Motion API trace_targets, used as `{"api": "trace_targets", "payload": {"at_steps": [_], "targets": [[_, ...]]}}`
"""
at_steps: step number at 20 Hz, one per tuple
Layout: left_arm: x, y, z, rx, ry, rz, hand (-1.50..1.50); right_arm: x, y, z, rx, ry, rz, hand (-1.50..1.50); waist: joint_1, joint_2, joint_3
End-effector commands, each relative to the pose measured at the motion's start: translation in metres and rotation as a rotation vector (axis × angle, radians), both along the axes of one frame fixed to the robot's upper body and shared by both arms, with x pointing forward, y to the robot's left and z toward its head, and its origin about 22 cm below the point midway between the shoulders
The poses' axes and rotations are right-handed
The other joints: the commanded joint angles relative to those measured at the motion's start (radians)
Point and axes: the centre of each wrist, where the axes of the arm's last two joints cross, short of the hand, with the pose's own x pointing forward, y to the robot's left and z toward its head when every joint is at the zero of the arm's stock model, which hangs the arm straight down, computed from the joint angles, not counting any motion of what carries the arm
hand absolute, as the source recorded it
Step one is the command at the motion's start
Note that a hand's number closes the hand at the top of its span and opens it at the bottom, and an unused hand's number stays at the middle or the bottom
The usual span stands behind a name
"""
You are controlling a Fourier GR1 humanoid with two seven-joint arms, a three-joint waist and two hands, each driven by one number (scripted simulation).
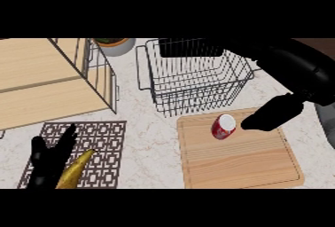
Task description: Pick the can from the cutting board and place it in the basket
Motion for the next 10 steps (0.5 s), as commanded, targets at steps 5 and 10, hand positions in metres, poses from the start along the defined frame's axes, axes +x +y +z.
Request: {"api": "trace_targets", "payload": {"at_steps": [5, 10], "targets": [[0.0, -0.024, -0.015, -0.022, 0.063, -0.008, 0.0, -0.006, -0.034, 0.076, -0.361, 0.144, 0.012, -1.5, 0.002, 0.012, -0.012], [0.002, -0.014, -0.01, -0.02, 0.064, -0.01, 0.0, -0.004, -0.053, 0.089, -0.471, 0.209, -0.003, -1.5, 0.015, 0.016, -0.009]]}}
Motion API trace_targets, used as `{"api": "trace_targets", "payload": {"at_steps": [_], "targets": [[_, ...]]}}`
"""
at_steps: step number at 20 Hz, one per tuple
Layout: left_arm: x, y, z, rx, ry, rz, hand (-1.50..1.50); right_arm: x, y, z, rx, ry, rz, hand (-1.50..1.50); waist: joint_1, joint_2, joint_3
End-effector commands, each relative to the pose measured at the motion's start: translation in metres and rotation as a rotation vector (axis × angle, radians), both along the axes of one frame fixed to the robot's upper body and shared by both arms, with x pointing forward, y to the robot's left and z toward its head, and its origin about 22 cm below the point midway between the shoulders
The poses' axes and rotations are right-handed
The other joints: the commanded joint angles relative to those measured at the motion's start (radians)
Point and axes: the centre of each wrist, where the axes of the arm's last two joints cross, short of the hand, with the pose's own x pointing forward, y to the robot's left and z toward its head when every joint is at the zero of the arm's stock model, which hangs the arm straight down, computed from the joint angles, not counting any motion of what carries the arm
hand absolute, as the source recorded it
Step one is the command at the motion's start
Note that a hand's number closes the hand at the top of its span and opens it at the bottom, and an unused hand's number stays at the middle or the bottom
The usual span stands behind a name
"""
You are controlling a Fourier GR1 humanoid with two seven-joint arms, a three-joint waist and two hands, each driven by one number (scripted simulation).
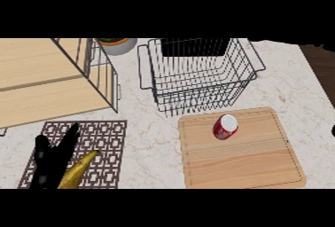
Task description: Pick the can from the cutting board and place it in the basket
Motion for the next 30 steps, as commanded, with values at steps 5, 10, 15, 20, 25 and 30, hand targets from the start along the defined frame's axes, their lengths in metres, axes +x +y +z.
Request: {"api": "trace_targets", "payload": {"at_steps": [5, 10, 15, 20, 25, 30], "targets": [[0.01, -0.009, -0.019, -0.022, 0.068, 0.013, 0.0, -0.005, -0.009, 0.007, -0.091, 0.058, 0.02, -1.5, -0.002, 0.009, -0.009], [-0.019, 0.001, -0.012, -0.024, 0.067, -0.009, 0.0, -0.006, -0.004, -0.028, -0.032, 0.085, 0.004, -1.5, 0.01, 0.008, -0.008], [-0.01, -0.002, -0.014, -0.011, 0.044, -0.003, 0.0, -0.001, -0.011, -0.058, -0.013, 0.104, 0.008, -1.5, 0.01, 0.011, -0.008], [-0.006, -0.001, -0.015, -0.01, 0.055, -0.026, 0.0, -0.01, 0.009, -0.099, 0.015, 0.108, 0.009, -1.5, 0.007, 0.01, -0.008], [0.005, -0.008, -0.002, -0.021, 0.068, -0.033, 0.0, 0.005, 0.036, -0.108, -0.052, 0.061, -0.002, -1.5, 0.016, 0.011, -0.008], [0.003, 0.0, -0.018, -0.012, 0.067, -0.008, 0.0, 0.001, 0.026, -0.157, -0.054, 0.102, 0.003, -1.5, 0.008, 0.011, -0.008]]}}
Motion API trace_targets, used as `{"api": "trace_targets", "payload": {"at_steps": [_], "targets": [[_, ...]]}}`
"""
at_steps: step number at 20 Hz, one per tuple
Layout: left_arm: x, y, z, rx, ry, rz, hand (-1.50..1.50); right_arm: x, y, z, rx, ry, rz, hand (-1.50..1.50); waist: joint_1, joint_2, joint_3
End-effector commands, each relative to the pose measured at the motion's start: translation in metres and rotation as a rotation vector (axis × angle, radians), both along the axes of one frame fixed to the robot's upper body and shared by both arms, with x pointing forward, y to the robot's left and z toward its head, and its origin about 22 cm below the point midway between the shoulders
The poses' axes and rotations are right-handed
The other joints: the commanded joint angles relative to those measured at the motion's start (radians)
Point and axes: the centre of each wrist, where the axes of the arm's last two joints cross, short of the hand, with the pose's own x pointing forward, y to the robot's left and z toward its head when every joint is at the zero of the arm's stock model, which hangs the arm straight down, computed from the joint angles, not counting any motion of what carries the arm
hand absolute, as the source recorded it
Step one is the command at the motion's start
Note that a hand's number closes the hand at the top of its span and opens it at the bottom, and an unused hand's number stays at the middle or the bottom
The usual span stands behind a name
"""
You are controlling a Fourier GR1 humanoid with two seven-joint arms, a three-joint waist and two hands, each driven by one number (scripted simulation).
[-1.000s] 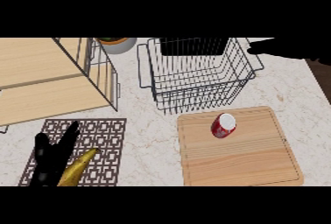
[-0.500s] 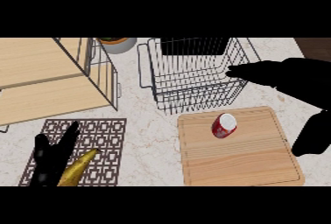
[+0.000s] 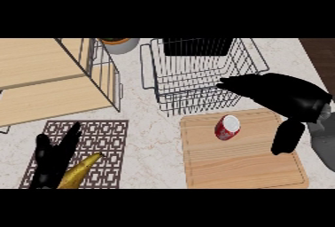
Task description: Pick the can from the cutting board and place it in the basket
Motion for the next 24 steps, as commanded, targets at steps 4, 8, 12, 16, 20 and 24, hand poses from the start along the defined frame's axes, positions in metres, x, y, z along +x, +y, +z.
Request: {"api": "trace_targets", "payload": {"at_steps": [4, 8, 12, 16, 20, 24], "targets": [[-0.005, -0.005, -0.023, 0.0, 0.062, 0.024, 0.0, -0.006, -0.004, -0.032, -0.001, 0.01, 0.004, -1.5, -0.009, 0.005, -0.012], [-0.016, 0.002, -0.006, -0.002, 0.068, 0.014, 0.0, 0.004, -0.009, -0.064, 0.008, -0.004, 0.006, -1.5, 0.002, 0.006, -0.011], [-0.006, -0.004, -0.018, 0.001, 0.055, 0.017, 0.0, 0.005, 0.016, -0.067, 0.003, -0.004, 0.007, -1.5, -0.003, 0.006, -0.012], [-0.008, -0.002, -0.029, -0.005, 0.074, 0.011, 0.0, 0.004, 0.004, -0.081, -0.002, -0.004, -0.01, -1.5, -0.006, 0.006, -0.012], [-0.015, -0.013, -0.013, 0.017, 0.057, 0.018, 0.0, 0.013, 0.004, -0.081, 0.033, -0.005, -0.01, -1.5, -0.001, 0.005, -0.012], [0.001, 0.004, -0.008, -0.005, 0.068, 0.02, 0.0, 0.004, 0.004, -0.093, 0.026, -0.025, 0.006, -1.5, -0.007, 0.004, -0.012]]}}
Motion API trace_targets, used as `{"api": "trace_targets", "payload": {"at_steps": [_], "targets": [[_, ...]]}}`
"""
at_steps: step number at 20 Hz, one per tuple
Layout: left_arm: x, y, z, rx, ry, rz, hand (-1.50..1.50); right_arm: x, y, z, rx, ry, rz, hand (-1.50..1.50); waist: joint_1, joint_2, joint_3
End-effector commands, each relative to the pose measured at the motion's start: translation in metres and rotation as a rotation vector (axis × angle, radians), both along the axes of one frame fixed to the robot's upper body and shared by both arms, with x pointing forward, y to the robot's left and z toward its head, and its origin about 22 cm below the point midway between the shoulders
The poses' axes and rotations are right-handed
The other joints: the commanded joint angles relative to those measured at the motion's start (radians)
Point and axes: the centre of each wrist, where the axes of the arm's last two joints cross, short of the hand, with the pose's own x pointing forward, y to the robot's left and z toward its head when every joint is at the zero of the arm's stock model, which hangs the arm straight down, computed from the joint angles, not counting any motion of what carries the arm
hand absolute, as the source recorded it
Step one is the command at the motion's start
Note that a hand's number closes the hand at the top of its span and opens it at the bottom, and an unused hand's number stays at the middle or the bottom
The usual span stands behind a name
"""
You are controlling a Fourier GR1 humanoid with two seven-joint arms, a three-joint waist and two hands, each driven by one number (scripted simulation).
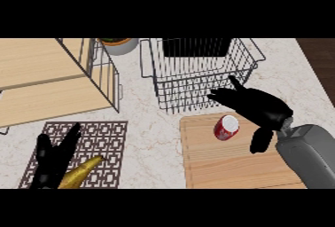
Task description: Pick the can from the cutting board and place it in the basket
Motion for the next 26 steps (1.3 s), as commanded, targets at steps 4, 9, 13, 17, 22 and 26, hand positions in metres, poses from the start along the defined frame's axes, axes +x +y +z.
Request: {"api": "trace_targets", "payload": {"at_steps": [4, 9, 13, 17, 22, 26], "targets": [[0.01, -0.002, 0.001, -0.012, 0.048, 0.012, 0.0, 0.005, 0.025, -0.029, -0.084, 0.042, 0.006, -1.5, 0.001, 0.015, -0.008], [-0.011, -0.004, -0.013, -0.007, 0.044, 0.008, 0.0, -0.004, 0.016, -0.033, -0.146, 0.06, -0.016, -1.5, -0.003, 0.013, -0.008], [-0.003, -0.004, -0.012, 0.011, 0.052, -0.003, 0.0, 0.011, 0.009, -0.054, -0.141, 0.072, -0.031, -1.5, 0.002, 0.016, -0.007], [-0.018, -0.018, -0.019, -0.016, 0.043, 0.015, 0.0, 0.002, 0.015, -0.067, -0.112, 0.065, -0.002, -1.5, 0.0, 0.014, -0.008], [-0.002, -0.002, -0.018, -0.015, 0.059, 0.016, 0.0, 0.017, 0.019, -0.06, -0.125, 0.075, -0.017, -1.5, -0.001, 0.014, -0.008], [-0.003, 0.012, -0.008, -0.001, 0.034, 0.012, 0.0, 0.014, 0.011, -0.075, -0.151, 0.051, -0.008, 1.5, 0.0, 0.014, -0.008]]}}
